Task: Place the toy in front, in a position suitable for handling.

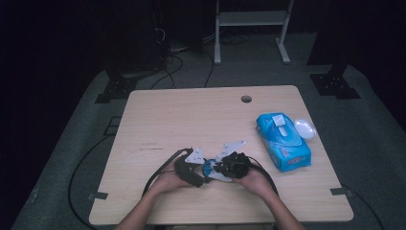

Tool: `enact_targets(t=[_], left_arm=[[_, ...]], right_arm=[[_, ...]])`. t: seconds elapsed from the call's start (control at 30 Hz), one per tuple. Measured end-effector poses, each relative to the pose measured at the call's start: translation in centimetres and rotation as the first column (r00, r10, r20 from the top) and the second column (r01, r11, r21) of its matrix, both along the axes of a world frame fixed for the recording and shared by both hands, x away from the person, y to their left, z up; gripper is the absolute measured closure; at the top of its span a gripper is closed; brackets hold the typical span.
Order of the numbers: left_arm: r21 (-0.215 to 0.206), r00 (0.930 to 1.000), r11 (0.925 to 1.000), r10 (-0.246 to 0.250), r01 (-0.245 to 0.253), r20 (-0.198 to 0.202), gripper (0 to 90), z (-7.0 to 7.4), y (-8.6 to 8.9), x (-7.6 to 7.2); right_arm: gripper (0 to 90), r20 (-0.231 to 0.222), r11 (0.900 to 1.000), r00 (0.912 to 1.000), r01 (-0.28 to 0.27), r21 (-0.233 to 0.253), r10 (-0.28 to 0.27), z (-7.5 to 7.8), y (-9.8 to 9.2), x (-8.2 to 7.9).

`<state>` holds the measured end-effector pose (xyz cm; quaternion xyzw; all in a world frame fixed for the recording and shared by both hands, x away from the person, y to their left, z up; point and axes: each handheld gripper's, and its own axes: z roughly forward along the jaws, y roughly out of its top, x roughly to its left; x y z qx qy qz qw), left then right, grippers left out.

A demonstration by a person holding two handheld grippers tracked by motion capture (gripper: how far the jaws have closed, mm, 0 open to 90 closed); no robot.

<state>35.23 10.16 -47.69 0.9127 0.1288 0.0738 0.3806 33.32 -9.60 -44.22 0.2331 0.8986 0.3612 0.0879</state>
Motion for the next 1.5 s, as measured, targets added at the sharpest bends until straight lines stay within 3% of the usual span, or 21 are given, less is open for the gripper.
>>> enact_targets(t=[0.2, 0.27, 0.37, 0.43, 0.6, 0.7, 0.9, 1.0, 1.2, 1.43, 1.5], left_arm=[[-0.002, 1.0, 1.0, 0.001, -0.001, 0.0, 25.3, 0.0, 0.1, 0.0], [-0.001, 1.0, 1.0, 0.002, -0.002, 0.001, 25.3, 0.0, 0.1, 0.0], [-0.002, 1.0, 1.0, 0.001, -0.001, 0.0, 25.4, 0.0, 0.0, 0.0], [0.001, 1.0, 1.0, 0.002, -0.002, 0.001, 25.4, 0.0, 0.0, 0.0], [-0.002, 1.0, 1.0, 0.004, -0.004, 0.0, 25.4, 0.0, 0.1, -0.1], [-0.003, 1.0, 1.0, 0.005, -0.005, 0.002, 25.5, 0.0, 0.1, -0.1], [-0.007, 1.0, 1.0, 0.007, -0.007, 0.0, 25.5, -0.1, 0.1, -0.1], [-0.004, 1.0, 1.0, 0.007, -0.007, 0.001, 25.5, 0.0, 0.1, -0.1], [-0.007, 0.9999, 0.9999, 0.011, -0.011, 0.006, 25.5, -0.1, 0.1, -0.2], [-0.011, 0.9999, 0.9999, 0.009, -0.009, 0.005, 25.7, -0.1, 0.1, -0.2], [-0.006, 0.9999, 1.0, 0.006, -0.006, 0.012, 25.9, -0.1, 0.1, -0.2]], right_arm=[[84.3, -0.015, 0.999, 0.9988, -0.046, 0.005, 0.046, -0.6, 1.9, -0.2], [84.3, -0.011, 0.999, 0.9986, -0.051, -0.004, 0.051, -0.4, 1.8, 0.0], [84.4, 0.001, 1.0, 0.9999, -0.016, -0.02, 0.016, 0.0, 1.0, 0.3], [84.4, -0.012, 1.0, 0.9999, -0.009, -0.017, 0.009, -0.1, 0.9, 0.5], [84.4, -0.015, 0.999, 0.9987, -0.05, -0.014, 0.05, -0.6, 2.4, 0.3], [84.4, -0.018, 0.998, 0.9981, -0.06, -0.025, 0.06, -0.4, 2.2, 0.4], [84.4, -0.014, 1.0, 0.9999, -0.001, -0.02, 0.001, 0.4, -0.4, 0.2], [84.4, -0.009, 1.0, 0.9999, -0.006, -0.019, 0.005, 0.2, 0.0, 0.2], [84.3, 0.022, 0.999, 0.9994, -0.024, -0.034, 0.025, -0.5, 2.8, 0.8], [84.3, 0.025, 0.997, 0.9971, 0.073, -0.022, -0.072, 0.0, 0.9, 2.2], [84.3, 0.019, 0.997, 0.9969, 0.076, -0.016, -0.076, -0.1, 1.0, 2.3]])
